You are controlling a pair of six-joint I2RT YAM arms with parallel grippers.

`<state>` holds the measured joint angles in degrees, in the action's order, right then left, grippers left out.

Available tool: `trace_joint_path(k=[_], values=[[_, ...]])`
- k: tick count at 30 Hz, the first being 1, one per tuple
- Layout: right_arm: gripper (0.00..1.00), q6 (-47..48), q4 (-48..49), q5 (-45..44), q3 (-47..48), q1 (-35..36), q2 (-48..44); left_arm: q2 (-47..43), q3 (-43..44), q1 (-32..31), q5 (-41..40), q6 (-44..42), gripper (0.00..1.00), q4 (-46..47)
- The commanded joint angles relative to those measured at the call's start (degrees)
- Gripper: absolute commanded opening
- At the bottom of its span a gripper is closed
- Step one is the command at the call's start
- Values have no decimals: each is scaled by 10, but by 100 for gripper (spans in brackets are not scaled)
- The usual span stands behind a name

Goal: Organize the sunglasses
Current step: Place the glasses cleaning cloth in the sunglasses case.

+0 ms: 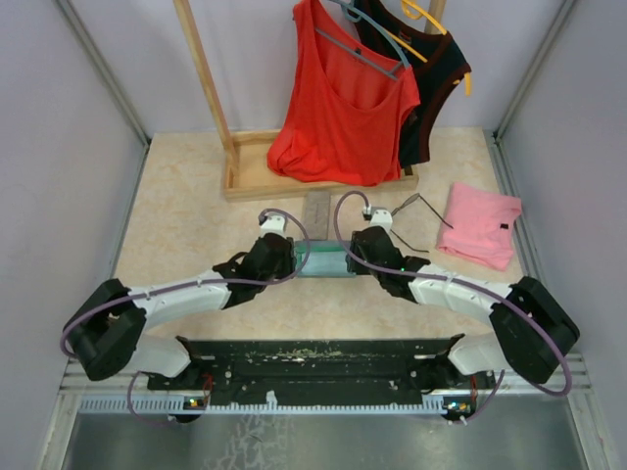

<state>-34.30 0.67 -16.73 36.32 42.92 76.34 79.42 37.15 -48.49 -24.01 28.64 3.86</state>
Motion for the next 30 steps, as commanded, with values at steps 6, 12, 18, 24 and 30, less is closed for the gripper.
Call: trace_joint_path(k=[6, 12, 18, 24, 30], values=[[33, -25, -42, -25, -35, -6, -92, -66, -24, 4, -14, 17, 46, -13], [33, -30, -115, -53, -23, -6, -107, -66, -15, 16, -23, 30, 46, -17], [33, -41, -144, -46, -15, -19, -92, -59, 35, 34, -32, 12, 47, -13], [33, -34, -162, -32, -6, -56, -96, -50, 68, 47, -39, 1, 51, -17], [33, -16, -172, -33, 20, -114, -120, -100, 48, 47, -35, 13, 52, -54]])
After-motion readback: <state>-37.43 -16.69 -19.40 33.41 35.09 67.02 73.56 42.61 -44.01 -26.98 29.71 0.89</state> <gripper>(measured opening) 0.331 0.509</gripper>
